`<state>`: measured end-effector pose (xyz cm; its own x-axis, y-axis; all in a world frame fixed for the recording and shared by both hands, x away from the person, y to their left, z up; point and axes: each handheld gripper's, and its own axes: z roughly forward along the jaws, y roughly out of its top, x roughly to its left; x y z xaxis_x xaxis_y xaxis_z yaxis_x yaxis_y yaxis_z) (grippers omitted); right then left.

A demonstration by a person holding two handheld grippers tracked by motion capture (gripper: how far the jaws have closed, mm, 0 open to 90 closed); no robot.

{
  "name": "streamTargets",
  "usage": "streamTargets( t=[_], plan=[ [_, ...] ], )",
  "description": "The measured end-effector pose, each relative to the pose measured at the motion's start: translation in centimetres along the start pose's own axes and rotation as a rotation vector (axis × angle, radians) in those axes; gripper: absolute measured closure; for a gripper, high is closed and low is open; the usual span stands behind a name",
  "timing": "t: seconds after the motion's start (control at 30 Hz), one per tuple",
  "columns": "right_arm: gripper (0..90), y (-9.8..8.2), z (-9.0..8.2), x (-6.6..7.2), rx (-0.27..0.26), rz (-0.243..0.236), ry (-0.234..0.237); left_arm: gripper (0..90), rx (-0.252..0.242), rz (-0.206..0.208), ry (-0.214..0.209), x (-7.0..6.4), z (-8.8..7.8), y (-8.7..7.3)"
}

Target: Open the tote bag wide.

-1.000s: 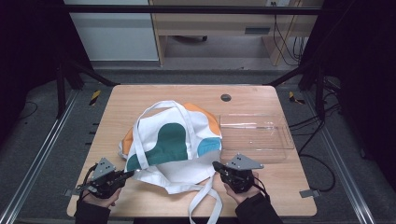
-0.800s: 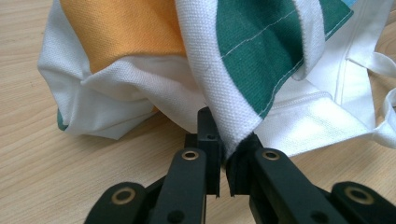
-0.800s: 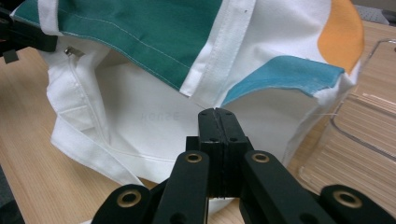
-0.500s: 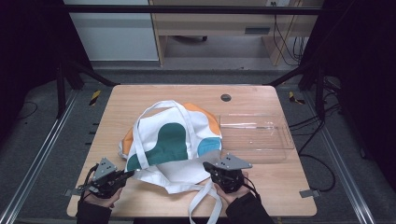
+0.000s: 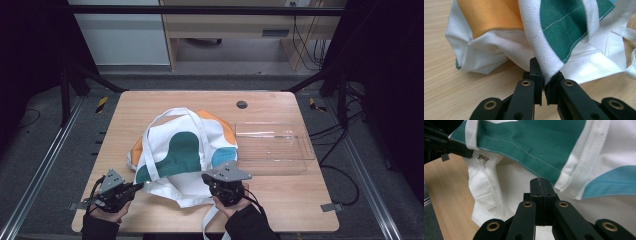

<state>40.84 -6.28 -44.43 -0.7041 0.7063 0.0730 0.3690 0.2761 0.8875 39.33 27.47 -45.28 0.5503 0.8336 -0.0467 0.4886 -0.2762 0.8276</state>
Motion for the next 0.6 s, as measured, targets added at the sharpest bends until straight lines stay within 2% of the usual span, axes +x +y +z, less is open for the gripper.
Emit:
streamTargets(
  t=[0.37,0.6],
  plan=[
    [90.0,-0.6,2.9,1.3,0.019,0.014,0.011,86.1,0.006,0.003,0.003,-0.1,0.0,0.1],
    [90.0,-0.9,5.3,1.8,0.026,0.018,-0.023,86.3,0.008,0.001,0.002,0.0,0.0,0.1]
  ],
)
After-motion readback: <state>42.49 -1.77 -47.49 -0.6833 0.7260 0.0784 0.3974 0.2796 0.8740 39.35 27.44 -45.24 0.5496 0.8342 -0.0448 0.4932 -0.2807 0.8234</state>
